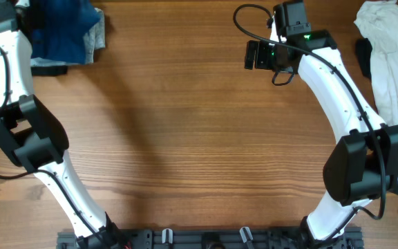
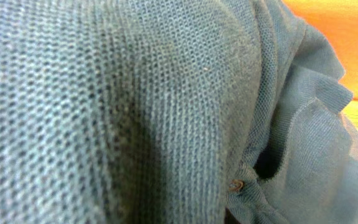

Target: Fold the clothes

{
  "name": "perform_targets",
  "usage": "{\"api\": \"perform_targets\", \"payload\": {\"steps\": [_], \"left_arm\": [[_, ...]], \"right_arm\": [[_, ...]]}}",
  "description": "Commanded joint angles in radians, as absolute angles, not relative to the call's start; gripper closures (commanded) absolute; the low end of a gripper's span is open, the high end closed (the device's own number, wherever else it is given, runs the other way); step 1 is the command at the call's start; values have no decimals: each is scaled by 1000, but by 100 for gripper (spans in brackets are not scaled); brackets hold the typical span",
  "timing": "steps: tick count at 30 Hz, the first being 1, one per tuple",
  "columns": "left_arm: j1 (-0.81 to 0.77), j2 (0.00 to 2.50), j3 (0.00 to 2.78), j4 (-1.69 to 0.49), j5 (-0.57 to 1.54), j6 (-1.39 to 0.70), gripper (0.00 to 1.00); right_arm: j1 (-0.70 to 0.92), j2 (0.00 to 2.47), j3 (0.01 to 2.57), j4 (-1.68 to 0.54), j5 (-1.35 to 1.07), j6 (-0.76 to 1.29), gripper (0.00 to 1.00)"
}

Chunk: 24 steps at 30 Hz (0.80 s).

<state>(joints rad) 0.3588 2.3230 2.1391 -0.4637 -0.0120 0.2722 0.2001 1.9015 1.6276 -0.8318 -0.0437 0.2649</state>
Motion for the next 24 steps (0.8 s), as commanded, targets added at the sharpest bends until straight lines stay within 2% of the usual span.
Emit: {"api": "perform_targets", "payload": {"steps": [1,2,3,4,5,10,18,24], "left_arm": [[395,2355,2178,-384,14,284,91],[400,2367,2178,-363,14,284,84],[403,2373,2178,-349,14,284,62],[405,2383,2178,-338,14,284,29],[407,2386,2178,-331,14,284,0],[411,2391,2178,-338,-3,284,0],[403,2355,2178,-369,-193,280,0],[373,2310,2178,-409,-191,197,1]], "right_arm": [[197,1876,1647,-836,-26,276,0],[197,1876,1647,-836,-26,277,0],[197,1876,1647,-836,-26,277,1],[197,1876,1647,-837,-26,277,0],[197,1876,1647,-840,-26,277,0],[197,1876,1647,-848,-26,276,1],[197,1876,1647,-869,-26,265,0],[197,1876,1647,-866,-27,265,0]]}}
